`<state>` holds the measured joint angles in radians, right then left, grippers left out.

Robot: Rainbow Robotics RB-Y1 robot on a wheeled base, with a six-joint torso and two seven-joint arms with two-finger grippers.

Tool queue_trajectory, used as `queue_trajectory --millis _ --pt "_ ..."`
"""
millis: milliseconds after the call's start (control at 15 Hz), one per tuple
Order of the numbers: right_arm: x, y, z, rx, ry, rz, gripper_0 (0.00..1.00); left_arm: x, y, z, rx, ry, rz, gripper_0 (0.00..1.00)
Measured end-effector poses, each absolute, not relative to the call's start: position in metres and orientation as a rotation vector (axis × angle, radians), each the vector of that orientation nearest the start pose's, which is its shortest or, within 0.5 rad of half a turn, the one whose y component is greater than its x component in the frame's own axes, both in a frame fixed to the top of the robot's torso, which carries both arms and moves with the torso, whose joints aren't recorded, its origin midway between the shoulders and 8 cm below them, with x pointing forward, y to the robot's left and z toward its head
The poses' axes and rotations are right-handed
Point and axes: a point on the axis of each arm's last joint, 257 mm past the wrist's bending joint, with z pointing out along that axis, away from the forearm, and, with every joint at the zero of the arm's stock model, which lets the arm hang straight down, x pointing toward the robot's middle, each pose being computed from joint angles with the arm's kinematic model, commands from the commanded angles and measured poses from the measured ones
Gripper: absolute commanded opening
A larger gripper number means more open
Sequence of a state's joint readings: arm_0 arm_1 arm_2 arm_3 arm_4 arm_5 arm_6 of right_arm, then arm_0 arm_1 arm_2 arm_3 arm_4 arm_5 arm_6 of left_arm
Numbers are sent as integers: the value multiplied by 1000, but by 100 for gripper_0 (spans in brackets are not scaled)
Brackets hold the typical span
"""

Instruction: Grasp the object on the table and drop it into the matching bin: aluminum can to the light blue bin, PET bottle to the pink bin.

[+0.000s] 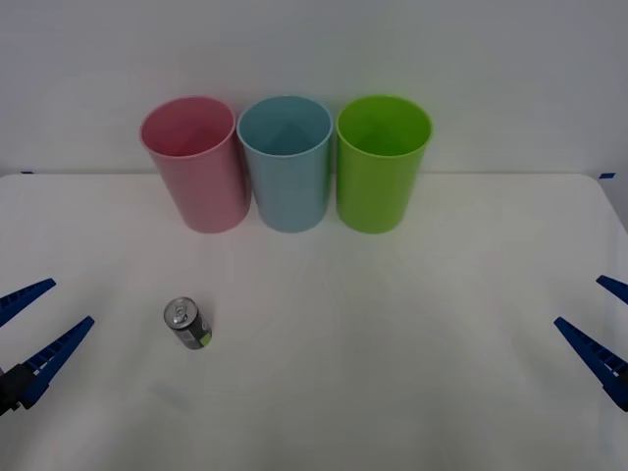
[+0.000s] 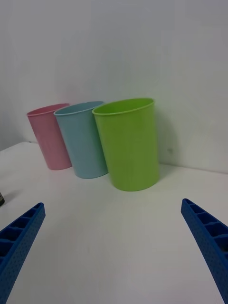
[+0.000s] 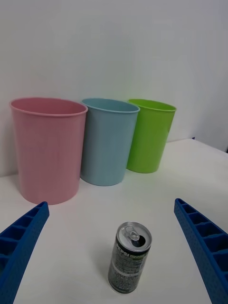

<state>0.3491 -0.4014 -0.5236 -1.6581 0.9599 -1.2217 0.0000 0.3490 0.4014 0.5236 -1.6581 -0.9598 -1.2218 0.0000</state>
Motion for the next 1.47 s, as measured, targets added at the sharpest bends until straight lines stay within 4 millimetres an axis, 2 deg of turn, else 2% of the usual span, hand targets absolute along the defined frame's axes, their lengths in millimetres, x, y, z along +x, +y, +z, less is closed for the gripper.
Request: queue_trajectory --millis 333,400,1467 --pt "342 -330 -169 -465 1441 567 100 342 330 -169 465 1441 -567 89" --pt "342 -330 -169 -465 1441 567 100 342 330 -169 465 1441 -567 100" --pt "342 -330 -169 -465 1441 567 100 342 330 -169 465 1441 -567 100"
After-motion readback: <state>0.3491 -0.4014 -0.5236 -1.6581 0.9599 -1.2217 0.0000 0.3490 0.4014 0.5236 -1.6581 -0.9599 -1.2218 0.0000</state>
